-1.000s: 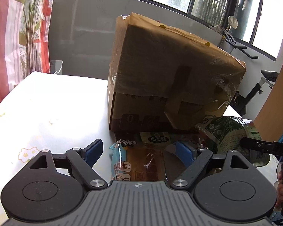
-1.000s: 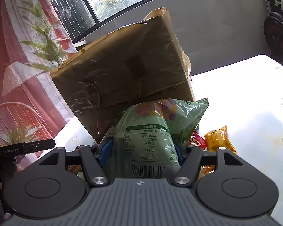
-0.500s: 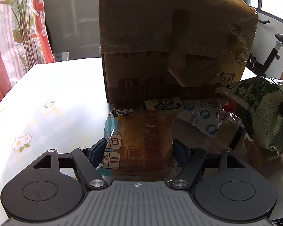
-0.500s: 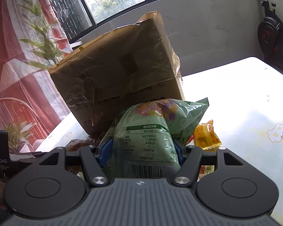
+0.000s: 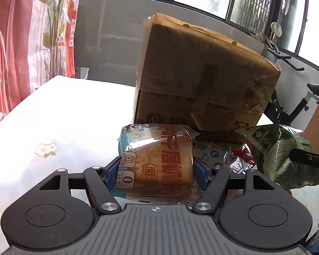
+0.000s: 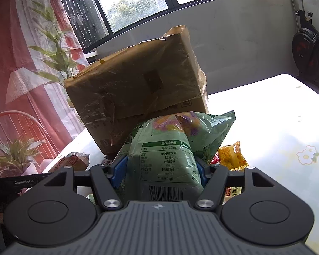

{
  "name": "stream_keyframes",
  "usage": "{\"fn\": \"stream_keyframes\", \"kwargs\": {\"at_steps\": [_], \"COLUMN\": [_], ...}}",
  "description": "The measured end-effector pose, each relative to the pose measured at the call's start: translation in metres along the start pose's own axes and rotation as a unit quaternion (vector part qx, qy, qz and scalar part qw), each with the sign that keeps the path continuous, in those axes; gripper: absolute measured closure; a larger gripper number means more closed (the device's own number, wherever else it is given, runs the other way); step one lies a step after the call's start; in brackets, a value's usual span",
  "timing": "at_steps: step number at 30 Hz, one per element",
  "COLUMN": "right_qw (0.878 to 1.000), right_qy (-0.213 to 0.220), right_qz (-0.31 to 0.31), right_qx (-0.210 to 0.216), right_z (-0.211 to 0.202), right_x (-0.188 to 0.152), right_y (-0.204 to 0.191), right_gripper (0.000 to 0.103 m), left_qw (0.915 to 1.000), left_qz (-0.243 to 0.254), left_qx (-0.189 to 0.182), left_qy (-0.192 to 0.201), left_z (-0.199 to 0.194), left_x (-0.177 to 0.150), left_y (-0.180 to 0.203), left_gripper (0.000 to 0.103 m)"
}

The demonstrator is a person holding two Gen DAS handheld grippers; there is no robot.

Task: Organize snacks
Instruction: 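Lift the bread packet over the box with the left tool while the right tool carries the green bag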

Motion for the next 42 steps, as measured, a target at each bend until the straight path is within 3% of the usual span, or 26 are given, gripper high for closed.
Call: {"fn": "stream_keyframes", "kwargs": {"at_steps": [7, 13, 19, 25, 31, 38, 42], "right_qw": [1.000, 0.997, 0.993, 0.989, 0.984, 0.983, 0.985], "right_qy": [0.025, 0.067, 0.112, 0.106, 0.079, 0.062, 0.054], "right_qz": [-0.011, -0.025, -0.040, -0.105, -0.160, -0.170, -0.167], "right_qx": [-0.006, -0.016, -0.014, -0.008, -0.015, -0.005, 0.002], "right_z": [-0.020, -0.050, -0.063, -0.040, 0.008, 0.046, 0.061], "right_x": [0.012, 0.041, 0.096, 0.158, 0.205, 0.227, 0.234], "right_y": [-0.004, -0.008, -0.010, -0.023, -0.033, -0.031, -0.023], "right_gripper": [0.038, 0.038, 0.038, 0.038, 0.038, 0.038, 0.038], "left_qw": [0.9990, 0.9957, 0.9919, 0.9883, 0.9860, 0.9879, 0.9891], "left_qz": [-0.007, -0.001, 0.022, 0.042, 0.078, 0.101, 0.116], "left_qx": [-0.004, -0.013, -0.021, -0.042, -0.062, -0.077, -0.082], "left_qy": [0.044, 0.091, 0.123, 0.140, 0.134, 0.090, 0.041], "left_z": [-0.024, -0.041, -0.048, -0.038, -0.002, 0.071, 0.123], "left_x": [0.023, 0.063, 0.109, 0.154, 0.207, 0.259, 0.270], "left_y": [-0.001, 0.007, 0.021, 0.043, 0.073, 0.101, 0.113], "left_gripper": [0.031, 0.031, 0.031, 0.031, 0.031, 0.031, 0.031]}}
Point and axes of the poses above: each gripper's, at about its wrist camera, not at the fingertips, and z roughly the way its jaws point, y to its right, x to its top, the point moved 9 cm from there along z, roughly the way its jaws point, and after that the axes turned 6 degrees about x, right-handed, at the moved point
